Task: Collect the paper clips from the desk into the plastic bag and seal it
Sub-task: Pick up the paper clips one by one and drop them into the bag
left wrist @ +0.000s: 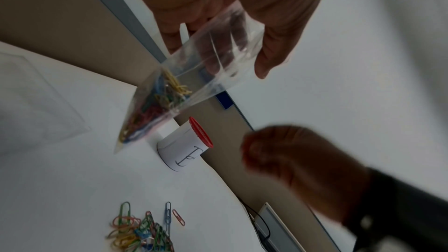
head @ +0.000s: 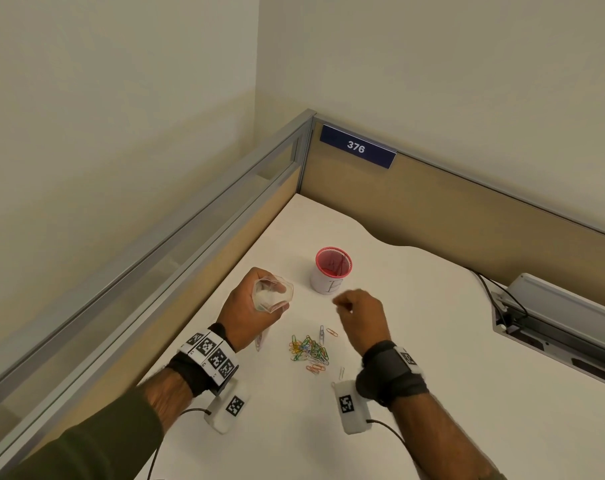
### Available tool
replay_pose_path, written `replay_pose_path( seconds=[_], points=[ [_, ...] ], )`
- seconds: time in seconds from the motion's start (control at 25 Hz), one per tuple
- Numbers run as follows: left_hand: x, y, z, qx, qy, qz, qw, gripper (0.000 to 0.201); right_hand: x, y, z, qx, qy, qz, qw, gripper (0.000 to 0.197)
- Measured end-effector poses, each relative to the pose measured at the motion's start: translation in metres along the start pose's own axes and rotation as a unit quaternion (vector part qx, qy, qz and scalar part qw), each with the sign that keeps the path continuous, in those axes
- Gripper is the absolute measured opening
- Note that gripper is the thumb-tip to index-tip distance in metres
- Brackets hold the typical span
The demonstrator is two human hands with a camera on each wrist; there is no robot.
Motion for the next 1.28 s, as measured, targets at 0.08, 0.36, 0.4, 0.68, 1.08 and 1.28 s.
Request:
replay_pose_path(
  seconds=[0.08,0.36,0.4,0.68,1.08,1.28],
  points=[
    [-0.005,0.001,0.003,-0.001,0.004,-0.006,1.0,0.041,0.028,0.003,-0.06,0.084,0.065,0.058,0.993,0.023],
    [-0.014,0.002,0.007,-0.018,-0.012,-0.012,1.0,0.043,0.093,0.002,-0.076,0.057,0.137,0.184,0.972,0.05],
    [-0.015,0.002,0.007,-0.017,-0.011,-0.014,1.0,0.042,0.098,0.003,-0.071,0.035,0.155,0.193,0.968,0.048],
    [-0.015,-0.001,0.005,-0.019,-0.007,-0.016,1.0,0.043,0.102,0.037,-0.068,-0.027,0.124,0.2,0.972,0.035],
    [-0.004,0.002,0.009,-0.02,0.013,-0.008,1.0,0.046,0.085,0.082,-0.106,0.111,0.102,0.158,0.976,0.021],
    [-0.006,0.001,0.007,-0.02,0.009,-0.003,1.0,0.043,0.096,0.048,-0.083,0.123,0.08,0.121,0.982,0.018]
  ],
)
Point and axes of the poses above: each hand's wrist, its own y-axis away from the middle knuckle, its own x-axis out of the palm, z = x × y, the point moved 8 cm from there along -y, towards the middle knuckle, and after that the axes turned 4 degrees about -y, right-handed, at the moved point
